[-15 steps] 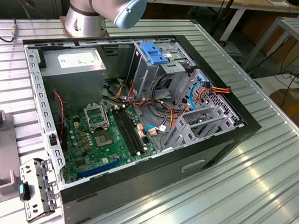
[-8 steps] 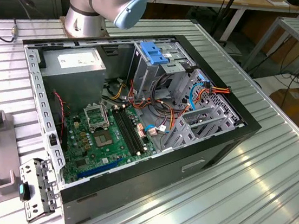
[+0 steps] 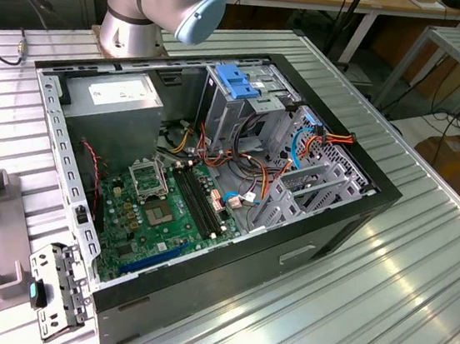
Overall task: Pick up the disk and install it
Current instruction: 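Pick up the disk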
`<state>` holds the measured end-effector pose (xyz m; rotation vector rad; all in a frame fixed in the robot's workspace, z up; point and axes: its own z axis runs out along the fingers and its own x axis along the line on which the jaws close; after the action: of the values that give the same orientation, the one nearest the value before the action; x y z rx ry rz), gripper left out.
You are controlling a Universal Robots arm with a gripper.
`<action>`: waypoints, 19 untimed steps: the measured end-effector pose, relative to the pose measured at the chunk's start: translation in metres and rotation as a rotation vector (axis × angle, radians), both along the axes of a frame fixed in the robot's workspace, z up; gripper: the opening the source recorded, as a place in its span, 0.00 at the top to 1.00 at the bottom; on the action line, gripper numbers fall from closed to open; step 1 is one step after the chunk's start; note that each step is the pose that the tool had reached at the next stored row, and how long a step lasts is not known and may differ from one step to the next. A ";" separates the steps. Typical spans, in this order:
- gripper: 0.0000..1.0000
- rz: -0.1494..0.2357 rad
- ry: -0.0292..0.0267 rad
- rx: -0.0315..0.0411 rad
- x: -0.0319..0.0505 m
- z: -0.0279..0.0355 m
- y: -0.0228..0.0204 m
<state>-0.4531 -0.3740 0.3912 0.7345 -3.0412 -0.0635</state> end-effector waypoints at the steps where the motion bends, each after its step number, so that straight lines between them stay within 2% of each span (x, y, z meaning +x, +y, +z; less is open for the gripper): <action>1: 0.89 0.023 0.0000 0.0000 0.0000 0.0000 0.0000; 12: 0.89 0.189 0.0000 -0.0014 0.0000 0.0000 0.0000; 14: 0.89 0.233 -0.0002 -0.0014 0.0000 0.0000 0.0000; 19: 0.89 0.301 -0.0002 -0.0014 0.0000 0.0000 0.0000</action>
<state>-0.4530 -0.3740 0.3912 1.1797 -2.8913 -0.0576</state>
